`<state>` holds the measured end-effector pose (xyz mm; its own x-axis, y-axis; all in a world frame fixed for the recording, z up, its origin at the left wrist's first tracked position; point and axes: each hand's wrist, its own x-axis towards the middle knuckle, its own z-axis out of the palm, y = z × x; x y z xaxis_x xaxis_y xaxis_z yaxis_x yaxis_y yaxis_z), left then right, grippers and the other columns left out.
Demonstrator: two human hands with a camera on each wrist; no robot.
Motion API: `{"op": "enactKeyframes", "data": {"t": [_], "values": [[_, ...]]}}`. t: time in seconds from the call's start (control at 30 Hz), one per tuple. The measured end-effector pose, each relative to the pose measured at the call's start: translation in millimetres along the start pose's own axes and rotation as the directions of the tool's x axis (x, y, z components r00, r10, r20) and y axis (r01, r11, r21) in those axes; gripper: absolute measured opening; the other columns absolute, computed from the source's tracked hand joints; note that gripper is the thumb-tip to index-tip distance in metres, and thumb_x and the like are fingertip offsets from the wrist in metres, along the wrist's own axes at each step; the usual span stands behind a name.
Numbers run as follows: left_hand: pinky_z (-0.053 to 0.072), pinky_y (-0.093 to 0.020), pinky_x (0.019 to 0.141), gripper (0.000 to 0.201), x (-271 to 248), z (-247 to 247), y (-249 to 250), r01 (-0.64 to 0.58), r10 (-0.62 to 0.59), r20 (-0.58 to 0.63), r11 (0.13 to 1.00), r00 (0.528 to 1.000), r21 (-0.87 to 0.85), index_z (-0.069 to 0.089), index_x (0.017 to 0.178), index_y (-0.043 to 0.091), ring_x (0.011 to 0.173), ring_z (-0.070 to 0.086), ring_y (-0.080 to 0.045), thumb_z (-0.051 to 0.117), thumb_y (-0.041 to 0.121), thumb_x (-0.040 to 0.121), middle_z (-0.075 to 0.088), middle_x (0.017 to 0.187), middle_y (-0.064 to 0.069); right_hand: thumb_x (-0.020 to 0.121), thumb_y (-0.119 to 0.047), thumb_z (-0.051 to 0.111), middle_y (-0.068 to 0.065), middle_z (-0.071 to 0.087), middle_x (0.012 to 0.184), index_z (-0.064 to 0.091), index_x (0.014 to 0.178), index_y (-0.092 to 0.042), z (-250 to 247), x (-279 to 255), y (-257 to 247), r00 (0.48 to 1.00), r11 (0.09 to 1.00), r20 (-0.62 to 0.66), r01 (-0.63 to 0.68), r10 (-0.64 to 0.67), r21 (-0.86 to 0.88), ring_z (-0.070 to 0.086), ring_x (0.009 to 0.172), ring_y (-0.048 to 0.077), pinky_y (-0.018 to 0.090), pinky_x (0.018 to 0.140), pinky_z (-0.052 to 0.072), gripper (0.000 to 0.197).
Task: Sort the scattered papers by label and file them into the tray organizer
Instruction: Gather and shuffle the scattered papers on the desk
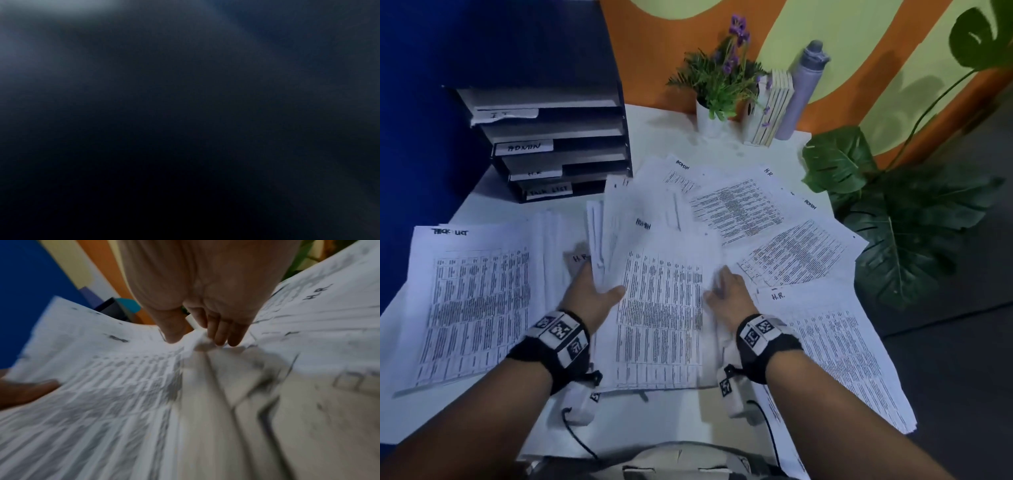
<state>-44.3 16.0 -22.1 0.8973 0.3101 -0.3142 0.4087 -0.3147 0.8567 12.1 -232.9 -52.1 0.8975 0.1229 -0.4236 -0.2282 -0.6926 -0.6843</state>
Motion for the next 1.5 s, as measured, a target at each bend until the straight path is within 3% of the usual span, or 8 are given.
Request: {"op": "enactKeyframes", "data": {"t": [0.1,0.2,0.33,0.6,0.83,1.1,1.3,1.5], "values": [[0.046,-0.041,0.097,0.043,-10,-21,32,-0.077,0.084,0.041,0.987,0.996,-0.143,0.051,0.109,0.043,0.102,0.061,-0.011,0.072,0.016,0.084,0.064,0.105,0.017,0.086,-0.037,0.068,-0.014,0.038,0.141,0.017,0.15,-0.028,-26,-3,-4,0.999,0.919,0.044,-0.032,0.016,0.393,0.044,0.127,0.009,0.038,0.104,0.044,0.082],[0.048,-0.033,0.095,0.05,-8,-24,56,-0.113,0.161,0.115,0.933,0.98,-0.343,0.049,0.117,0.047,0.108,0.063,-0.006,0.074,0.021,0.082,0.066,0.117,0.017,0.091,-0.015,0.064,-0.005,0.06,0.125,0.039,0.139,-0.02,-54,-10,-18,0.998,0.771,-0.001,0.044,-0.056,0.635,0.061,0.103,0.006,0.02,0.078,0.053,0.055],[0.051,-0.033,0.093,0.044,31,-1,65,-0.134,0.184,0.122,0.932,0.975,-0.336,0.044,0.131,0.033,0.105,0.062,-0.008,0.062,0.037,0.091,0.063,0.12,0.013,0.089,0.0,0.061,0.031,0.059,0.12,0.055,0.122,0.001,-91,-17,-11,0.99,0.669,-0.139,0.09,0.02,0.737,0.061,0.097,0.033,0.058,0.092,0.049,0.033],[0.042,-0.04,0.103,0.053,97,-12,-8,0.171,-0.112,-0.16,0.889,0.981,0.425,0.043,0.14,0.01,0.122,0.05,-0.036,0.058,0.025,0.091,0.046,0.14,-0.018,0.092,-0.007,0.061,0.012,0.07,0.091,0.065,0.103,-0.013,-125,-42,79,0.915,0.731,-0.219,-0.111,0.339,0.673,0.064,0.072,0.025,0.031,0.059,0.054,0.013],[0.035,-0.043,0.107,0.077,108,6,-24,0.165,-0.182,-0.066,0.612,0.981,0.774,0.021,0.149,0.012,0.128,0.042,-0.038,0.054,0.048,0.089,0.041,0.143,-0.017,0.093,-0.017,0.058,0.017,0.055,0.127,0.048,0.132,-0.002,-96,-31,135,0.791,0.876,-0.379,-0.407,0.48,0.261,0.051,0.121,0.036,0.038,0.101,0.038,0.043],[0.047,-0.035,0.093,0.062,115,36,-8,0.202,-0.195,-0.055,0.957,0.979,0.207,0.029,0.147,0.023,0.113,0.056,-0.033,0.058,0.024,0.092,0.047,0.14,-0.009,0.092,-0.012,0.058,0.013,0.059,0.095,0.051,0.11,0.0,-91,-28,139,0.788,0.888,-0.415,-0.365,0.455,0.281,0.058,0.1,0.031,0.039,0.093,0.045,0.023],[0.046,-0.043,0.104,0.064,129,62,1,0.215,-0.195,0.1,0.944,0.976,-0.252,0.042,0.144,0.019,0.119,0.054,-0.026,0.069,0.023,0.087,0.037,0.15,-0.002,0.089,-0.018,0.061,0.018,0.062,0.095,0.053,0.102,-0.007,-92,-25,143,0.816,0.899,-0.382,-0.365,0.434,0.242,0.061,0.09,0.034,0.039,0.082,0.051,0.019],[0.047,-0.035,0.1,0.051,107,58,14,0.278,-0.286,-0.04,0.952,0.958,-0.131,0.051,0.136,0.016,0.112,0.059,-0.025,0.063,0.031,0.088,0.05,0.141,-0.006,0.088,-0.012,0.062,0.016,0.062,0.09,0.05,0.098,-0.001,-100,-22,138,0.822,0.907,-0.389,-0.345,0.416,0.242,0.061,0.088,0.033,0.043,0.088,0.051,0.019]]}}
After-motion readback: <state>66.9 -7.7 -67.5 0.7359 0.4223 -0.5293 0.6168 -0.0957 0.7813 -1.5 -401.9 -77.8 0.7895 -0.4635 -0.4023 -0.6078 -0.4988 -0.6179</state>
